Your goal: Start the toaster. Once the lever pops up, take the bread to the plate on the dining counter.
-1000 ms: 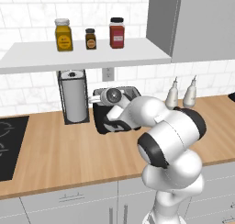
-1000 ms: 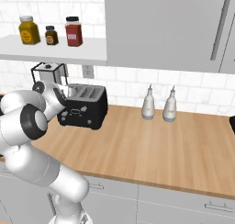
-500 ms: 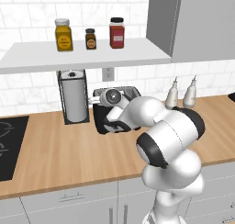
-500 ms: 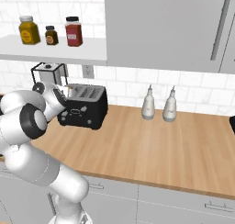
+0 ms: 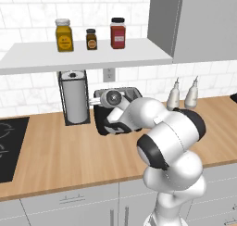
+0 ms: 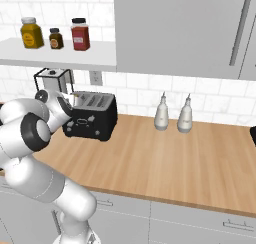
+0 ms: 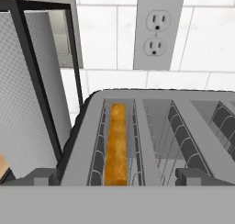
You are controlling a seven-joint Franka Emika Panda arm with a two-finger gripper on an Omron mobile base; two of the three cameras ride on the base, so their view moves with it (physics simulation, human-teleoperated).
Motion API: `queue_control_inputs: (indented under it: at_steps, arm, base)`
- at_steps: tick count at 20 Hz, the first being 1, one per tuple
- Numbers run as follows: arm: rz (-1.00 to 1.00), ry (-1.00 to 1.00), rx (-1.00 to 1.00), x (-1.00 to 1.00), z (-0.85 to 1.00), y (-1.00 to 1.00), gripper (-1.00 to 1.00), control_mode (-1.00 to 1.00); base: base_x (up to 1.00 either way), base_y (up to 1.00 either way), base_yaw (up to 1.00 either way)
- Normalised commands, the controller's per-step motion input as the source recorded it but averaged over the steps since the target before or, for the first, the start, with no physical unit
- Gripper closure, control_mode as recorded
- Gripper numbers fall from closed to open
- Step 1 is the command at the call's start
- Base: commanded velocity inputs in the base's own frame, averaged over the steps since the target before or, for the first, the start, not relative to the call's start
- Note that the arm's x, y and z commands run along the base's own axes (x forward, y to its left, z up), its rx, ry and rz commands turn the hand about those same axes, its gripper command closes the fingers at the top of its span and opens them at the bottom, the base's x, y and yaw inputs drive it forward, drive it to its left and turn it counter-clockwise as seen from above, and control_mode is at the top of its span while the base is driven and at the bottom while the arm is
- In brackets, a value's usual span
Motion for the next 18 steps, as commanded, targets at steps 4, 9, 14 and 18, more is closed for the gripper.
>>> queue_control_inputs:
  at_steps: [4,9,14,18]
  arm:
    - [0.0,0.0,0.0,0.0,0.0,0.01,-1.0,-1.0]
    - [0.0,0.0,0.0,0.0,0.0,0.0,-1.0,-1.0]
    - [0.0,0.0,0.0,0.0,0.0,0.0,-1.0,-1.0]
    - [0.0,0.0,0.0,0.0,0.0,0.0,-1.0,-1.0]
  base:
    - [0.0,0.0,0.0]
    - [0.0,0.0,0.0]
    - [0.0,0.0,0.0]
    - [0.0,0.0,0.0]
